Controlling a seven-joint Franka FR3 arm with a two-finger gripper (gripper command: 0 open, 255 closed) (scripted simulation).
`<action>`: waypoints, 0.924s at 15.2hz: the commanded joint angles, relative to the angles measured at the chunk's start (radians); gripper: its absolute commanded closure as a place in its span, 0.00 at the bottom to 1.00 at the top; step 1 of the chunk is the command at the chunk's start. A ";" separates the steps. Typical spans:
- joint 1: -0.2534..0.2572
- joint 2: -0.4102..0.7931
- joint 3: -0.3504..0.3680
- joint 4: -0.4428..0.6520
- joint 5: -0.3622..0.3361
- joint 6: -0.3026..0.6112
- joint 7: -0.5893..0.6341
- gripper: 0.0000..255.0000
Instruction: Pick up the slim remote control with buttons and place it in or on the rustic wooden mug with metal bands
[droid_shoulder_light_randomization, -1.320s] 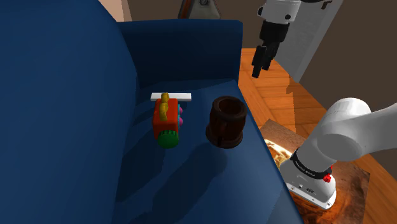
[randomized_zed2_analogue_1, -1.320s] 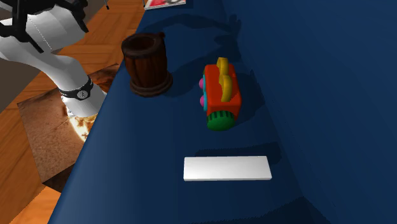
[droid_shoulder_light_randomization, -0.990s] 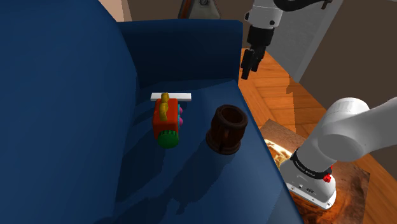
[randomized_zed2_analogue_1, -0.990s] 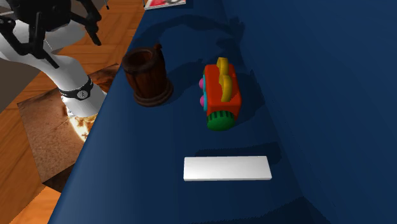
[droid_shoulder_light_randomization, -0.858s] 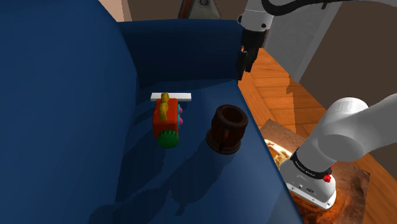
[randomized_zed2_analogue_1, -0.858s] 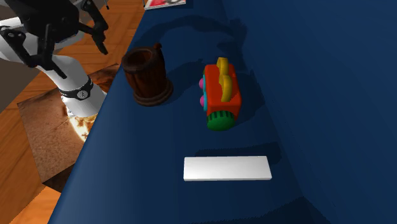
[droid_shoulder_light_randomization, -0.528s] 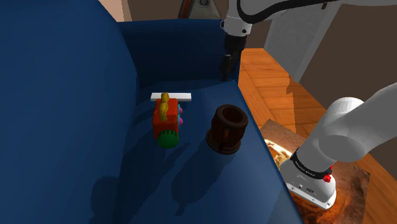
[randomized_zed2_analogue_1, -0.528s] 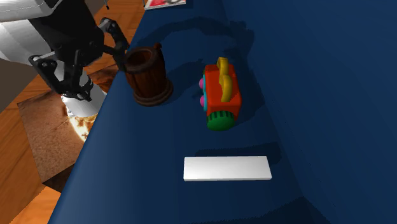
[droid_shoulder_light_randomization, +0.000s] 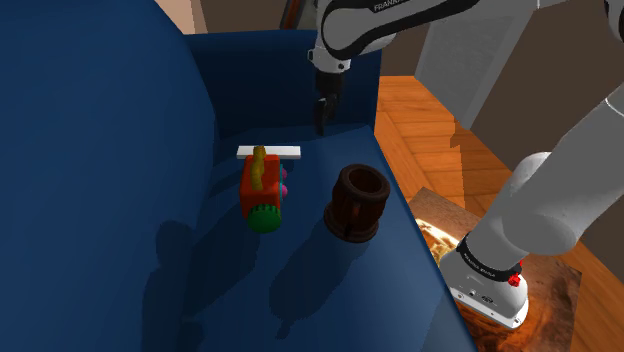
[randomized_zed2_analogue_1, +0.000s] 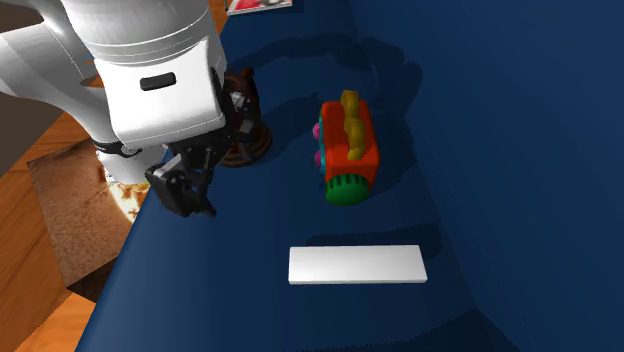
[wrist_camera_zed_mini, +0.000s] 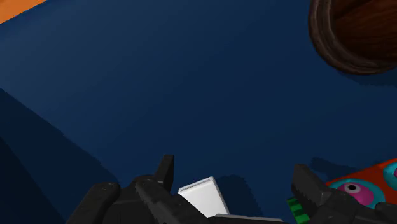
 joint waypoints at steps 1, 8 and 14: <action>0.008 0.075 0.006 0.056 0.001 0.021 -0.022 0.00; 0.032 0.343 0.032 0.292 -0.010 0.056 -0.089 0.00; 0.058 0.579 0.055 0.552 -0.034 0.038 -0.134 0.00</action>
